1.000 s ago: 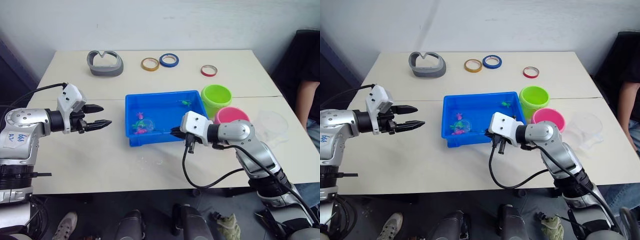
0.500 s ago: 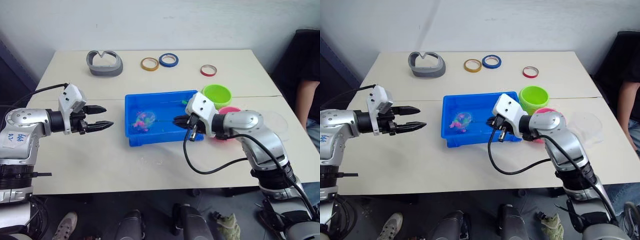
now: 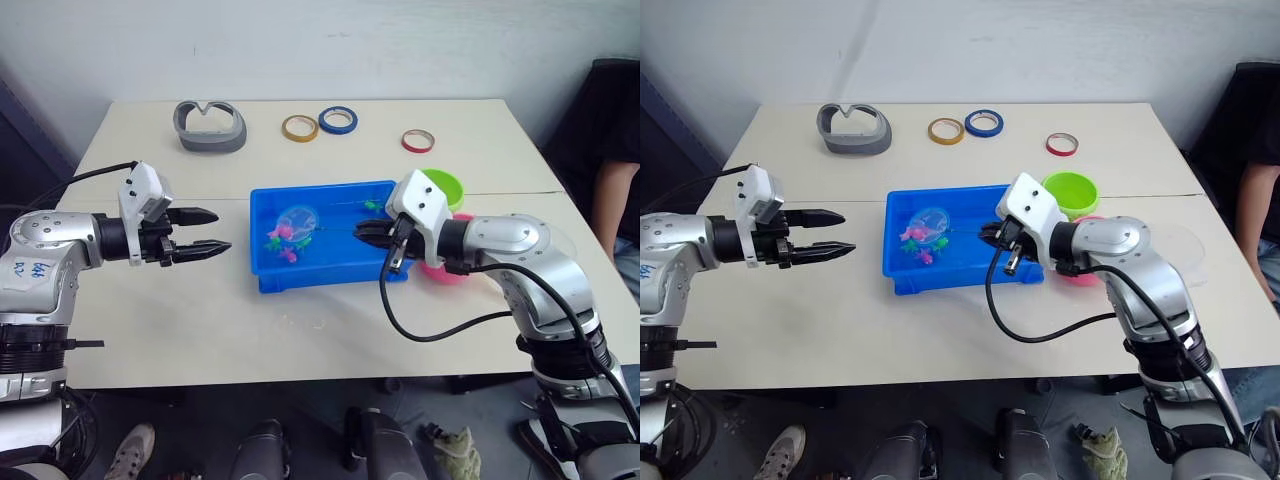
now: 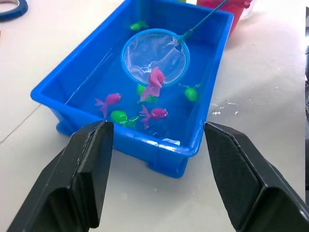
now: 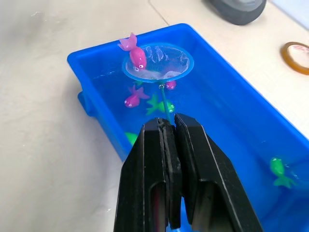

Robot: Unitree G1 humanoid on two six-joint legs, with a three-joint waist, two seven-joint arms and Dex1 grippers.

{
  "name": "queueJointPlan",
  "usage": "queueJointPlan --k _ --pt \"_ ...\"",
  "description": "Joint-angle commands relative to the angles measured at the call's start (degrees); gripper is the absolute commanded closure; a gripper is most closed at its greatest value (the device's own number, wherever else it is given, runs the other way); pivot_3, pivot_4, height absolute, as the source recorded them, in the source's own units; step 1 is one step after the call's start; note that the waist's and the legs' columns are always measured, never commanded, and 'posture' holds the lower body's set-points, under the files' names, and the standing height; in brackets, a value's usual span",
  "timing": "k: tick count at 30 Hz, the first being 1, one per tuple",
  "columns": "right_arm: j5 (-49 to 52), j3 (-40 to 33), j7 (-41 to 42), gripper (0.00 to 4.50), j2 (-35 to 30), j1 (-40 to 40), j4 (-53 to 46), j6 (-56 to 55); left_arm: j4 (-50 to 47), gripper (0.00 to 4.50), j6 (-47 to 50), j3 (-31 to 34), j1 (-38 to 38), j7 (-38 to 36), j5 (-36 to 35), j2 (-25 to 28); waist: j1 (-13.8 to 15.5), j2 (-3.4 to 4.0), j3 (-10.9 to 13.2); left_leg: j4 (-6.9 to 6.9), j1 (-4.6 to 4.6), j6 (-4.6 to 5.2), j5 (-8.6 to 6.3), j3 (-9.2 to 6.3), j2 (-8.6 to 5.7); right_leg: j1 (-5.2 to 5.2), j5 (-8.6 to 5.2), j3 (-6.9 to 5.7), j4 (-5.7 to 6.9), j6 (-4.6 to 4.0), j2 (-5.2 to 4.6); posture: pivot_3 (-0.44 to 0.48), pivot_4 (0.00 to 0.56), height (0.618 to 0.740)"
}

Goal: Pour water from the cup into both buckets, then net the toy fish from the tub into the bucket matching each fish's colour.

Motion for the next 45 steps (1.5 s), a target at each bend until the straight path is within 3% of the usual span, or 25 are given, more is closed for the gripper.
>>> queueJointPlan --k 1,9,19,24,37,45 --pt "2.7 -5.2 -0.8 4.5 -2.3 0.3 -4.0 0.9 1.5 1.22 -1.9 -1.2 -3.0 -1.7 -1.4 -1.7 0.1 0.0 0.0 0.0 -0.01 0.01 0.0 0.0 0.0 0.0 0.0 -0.01 0.0 0.0 0.0 0.0 0.15 0.713" --pt "7.1 -17.8 -4.1 4.5 -9.5 4.2 -10.5 7.9 10.7 1.22 -7.1 -6.7 -12.7 -6.2 -0.2 -8.9 0.4 -0.01 0.0 0.01 -0.07 0.05 -0.01 -0.03 -0.05 0.01 0.01 -0.06 -0.05 0.02 0.01 0.0 0.15 0.713" --pt "10.0 -38.8 -8.3 4.5 -16.0 21.4 -23.4 18.9 24.5 1.22 -16.5 -9.7 -22.1 -12.0 2.0 -16.1 0.5 0.0 0.0 -0.02 -0.08 0.06 -0.02 -0.05 -0.02 0.01 0.02 -0.08 -0.24 0.03 0.13 0.0 0.15 0.713" --pt "9.2 -44.9 -9.1 4.5 -16.6 29.8 -26.5 19.5 29.6 1.22 -19.6 -10.1 -24.5 -13.4 3.5 -17.7 0.5 0.0 0.0 -0.03 -0.06 0.09 -0.04 0.02 -0.02 0.02 0.04 0.01 -0.44 0.07 0.34 0.0 0.15 0.713" --pt "-2.1 -37.9 -14.5 4.5 -21.1 40.6 -25.2 6.8 35.6 1.22 -24.0 -10.0 -27.3 -14.9 5.5 -20.1 0.8 0.0 0.0 -0.03 -0.07 0.13 -0.06 0.01 -0.04 0.03 0.05 0.02 -0.5 0.1 0.37 0.0 0.15 0.713" --pt "-15.3 -30.8 -15.9 4.5 -26.6 47.4 -24.2 -6.3 35.6 1.22 -24.3 -9.8 -27.2 -15.0 5.6 -20.1 1.3 0.0 0.0 -0.02 -0.06 0.13 -0.06 0.02 -0.04 0.03 0.06 0.03 -0.51 0.1 0.4 0.0 0.15 0.713"
